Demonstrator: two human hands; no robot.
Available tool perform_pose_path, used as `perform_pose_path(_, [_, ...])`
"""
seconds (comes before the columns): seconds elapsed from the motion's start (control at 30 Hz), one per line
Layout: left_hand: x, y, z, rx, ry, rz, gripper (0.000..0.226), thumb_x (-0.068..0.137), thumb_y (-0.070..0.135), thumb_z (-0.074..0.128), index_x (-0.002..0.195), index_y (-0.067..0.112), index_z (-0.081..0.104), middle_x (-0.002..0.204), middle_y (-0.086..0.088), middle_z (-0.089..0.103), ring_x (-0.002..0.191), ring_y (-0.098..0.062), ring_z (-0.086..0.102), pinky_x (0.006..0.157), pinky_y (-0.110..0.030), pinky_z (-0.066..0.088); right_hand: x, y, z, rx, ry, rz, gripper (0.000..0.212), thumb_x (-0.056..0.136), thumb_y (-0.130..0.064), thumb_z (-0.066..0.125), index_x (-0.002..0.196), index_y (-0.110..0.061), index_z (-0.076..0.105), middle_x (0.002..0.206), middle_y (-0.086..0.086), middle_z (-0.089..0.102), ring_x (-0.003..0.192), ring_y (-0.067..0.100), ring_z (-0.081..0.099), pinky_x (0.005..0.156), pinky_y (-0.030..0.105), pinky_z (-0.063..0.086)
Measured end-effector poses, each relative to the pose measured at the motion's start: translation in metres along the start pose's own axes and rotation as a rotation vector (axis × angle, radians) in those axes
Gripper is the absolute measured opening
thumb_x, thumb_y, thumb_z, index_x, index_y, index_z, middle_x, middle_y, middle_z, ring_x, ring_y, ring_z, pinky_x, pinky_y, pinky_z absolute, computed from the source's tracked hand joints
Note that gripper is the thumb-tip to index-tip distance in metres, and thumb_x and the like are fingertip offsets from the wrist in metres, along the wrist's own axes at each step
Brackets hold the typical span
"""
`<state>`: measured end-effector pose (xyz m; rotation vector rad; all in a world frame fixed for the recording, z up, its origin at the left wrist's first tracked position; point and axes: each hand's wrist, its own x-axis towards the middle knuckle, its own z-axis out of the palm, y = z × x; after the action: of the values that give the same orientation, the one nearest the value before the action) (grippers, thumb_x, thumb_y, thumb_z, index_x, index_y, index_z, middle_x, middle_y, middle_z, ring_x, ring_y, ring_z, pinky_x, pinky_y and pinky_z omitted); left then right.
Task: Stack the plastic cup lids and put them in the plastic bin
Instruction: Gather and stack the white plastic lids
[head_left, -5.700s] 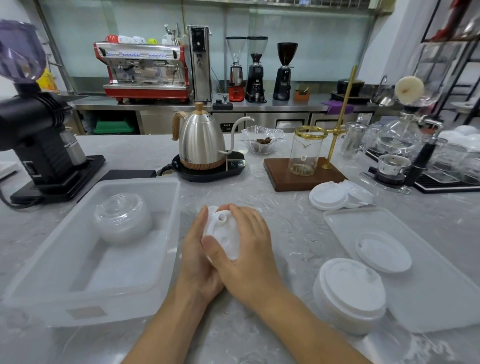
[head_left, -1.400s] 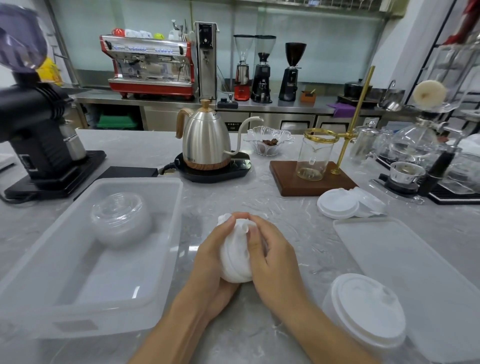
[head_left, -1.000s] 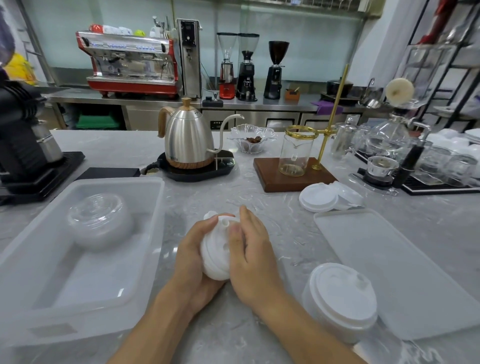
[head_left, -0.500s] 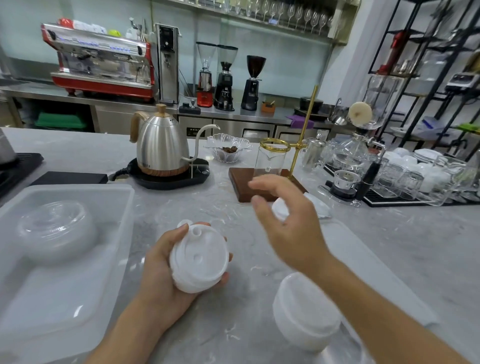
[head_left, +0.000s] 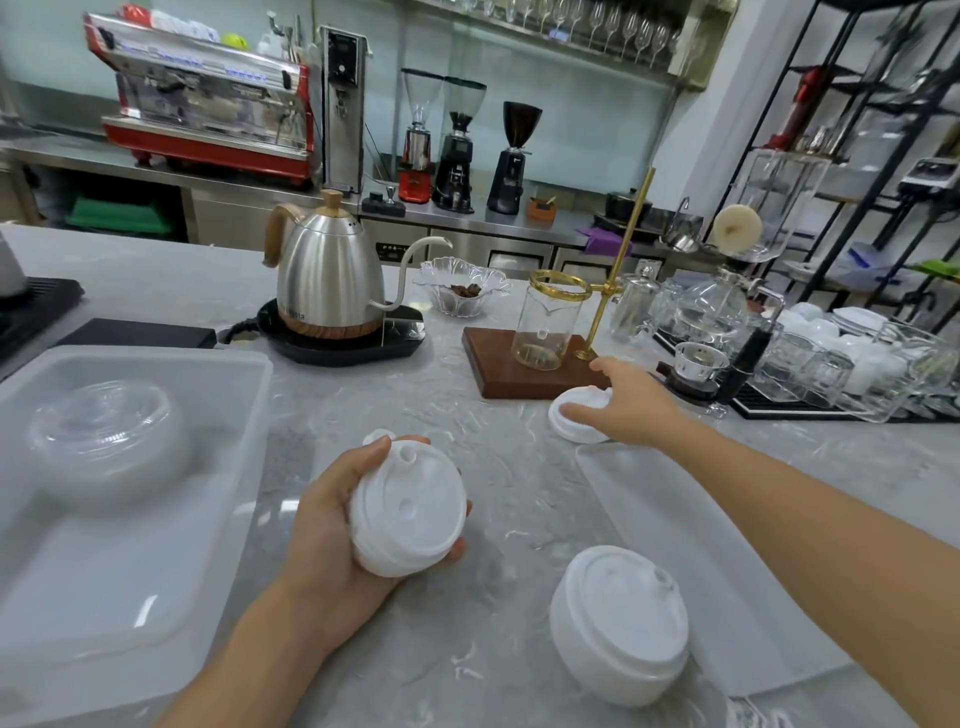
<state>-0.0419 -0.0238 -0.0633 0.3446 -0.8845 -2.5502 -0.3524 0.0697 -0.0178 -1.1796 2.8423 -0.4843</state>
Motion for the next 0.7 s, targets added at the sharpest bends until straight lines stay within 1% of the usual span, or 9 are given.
perform_pose_path(0.03, [0.0, 0.0, -0.001, -0.001, 0.004, 0.0, 0.038, 0.073, 0.04, 0.069, 0.1, 0.013, 0.071, 0.111, -0.025, 0.062, 0.088, -0.045, 0.068, 0.067, -0.048, 0.058, 0.003, -0.003, 0.003, -0.053, -0.03, 0.003, 0.093, 0.072, -0.064, 0.07, 0.146, -0.019, 0.038, 0.148, 0.001, 0.048, 0.133, 0.026, 0.047, 0.106, 0.045, 0.041])
perform_pose_path(0.1, [0.001, 0.0, -0.002, 0.005, 0.008, 0.005, 0.038, 0.072, 0.04, 0.07, 0.1, 0.014, 0.071, 0.11, -0.025, 0.063, 0.088, -0.044, 0.068, 0.068, -0.048, 0.058, 0.007, -0.006, 0.009, -0.15, -0.069, 0.01, 0.098, 0.068, -0.07, 0.069, 0.146, -0.019, 0.037, 0.146, 0.003, 0.049, 0.132, 0.028, 0.047, 0.108, 0.046, 0.038])
perform_pose_path(0.2, [0.003, 0.001, -0.003, 0.021, 0.009, 0.02, 0.037, 0.071, 0.04, 0.072, 0.098, 0.014, 0.072, 0.107, -0.024, 0.065, 0.087, -0.044, 0.069, 0.067, -0.049, 0.058, 0.009, -0.005, 0.015, -0.167, -0.056, 0.01, 0.091, 0.068, -0.064, 0.073, 0.14, -0.018, 0.041, 0.137, 0.006, 0.056, 0.126, 0.029, 0.051, 0.105, 0.045, 0.038])
perform_pose_path(0.33, [0.004, 0.002, -0.006, 0.011, 0.012, 0.035, 0.035, 0.074, 0.041, 0.07, 0.096, 0.014, 0.074, 0.104, -0.024, 0.067, 0.085, -0.042, 0.07, 0.069, -0.048, 0.058, 0.005, -0.006, 0.014, -0.109, -0.008, -0.032, 0.088, 0.07, -0.057, 0.076, 0.142, -0.019, 0.042, 0.139, 0.004, 0.055, 0.128, 0.028, 0.049, 0.108, 0.045, 0.035])
perform_pose_path(0.4, [0.004, 0.002, -0.007, 0.011, 0.014, 0.045, 0.034, 0.076, 0.041, 0.069, 0.095, 0.013, 0.074, 0.101, -0.023, 0.068, 0.086, -0.042, 0.069, 0.069, -0.048, 0.057, 0.0, -0.014, 0.009, -0.011, 0.039, -0.051, 0.084, 0.072, -0.056, 0.076, 0.141, -0.021, 0.043, 0.139, 0.002, 0.055, 0.128, 0.027, 0.048, 0.108, 0.045, 0.035])
perform_pose_path(0.47, [0.004, 0.002, -0.008, 0.011, 0.019, 0.049, 0.035, 0.077, 0.041, 0.07, 0.096, 0.012, 0.073, 0.102, -0.023, 0.066, 0.087, -0.043, 0.067, 0.068, -0.047, 0.057, -0.013, -0.029, 0.002, 0.233, 0.066, -0.067, 0.082, 0.072, -0.05, 0.08, 0.14, -0.023, 0.045, 0.137, 0.002, 0.055, 0.122, 0.024, 0.051, 0.1, 0.041, 0.043])
perform_pose_path(0.57, [0.006, 0.002, -0.01, 0.006, 0.029, 0.041, 0.037, 0.076, 0.041, 0.073, 0.098, 0.011, 0.072, 0.106, -0.023, 0.064, 0.087, -0.043, 0.067, 0.068, -0.047, 0.056, -0.049, -0.06, -0.013, 0.513, 0.027, -0.184, 0.082, 0.069, -0.051, 0.082, 0.14, -0.028, 0.047, 0.13, -0.009, 0.058, 0.11, 0.01, 0.058, 0.082, 0.024, 0.048])
perform_pose_path(0.63, [0.006, 0.003, -0.01, 0.006, 0.034, 0.042, 0.04, 0.074, 0.042, 0.075, 0.099, 0.011, 0.072, 0.106, -0.022, 0.064, 0.087, -0.043, 0.067, 0.067, -0.046, 0.055, -0.078, -0.082, -0.02, 0.586, -0.01, -0.323, 0.083, 0.065, -0.054, 0.082, 0.138, -0.035, 0.047, 0.124, -0.019, 0.059, 0.108, 0.0, 0.059, 0.084, 0.02, 0.05])
perform_pose_path(0.7, [0.007, 0.004, -0.009, 0.026, 0.058, 0.049, 0.044, 0.071, 0.043, 0.078, 0.099, 0.011, 0.072, 0.103, -0.021, 0.065, 0.087, -0.042, 0.066, 0.066, -0.046, 0.054, -0.104, -0.098, -0.023, 0.606, -0.035, -0.455, 0.083, 0.063, -0.052, 0.082, 0.137, -0.039, 0.046, 0.124, -0.022, 0.059, 0.113, 0.0, 0.058, 0.09, 0.022, 0.05])
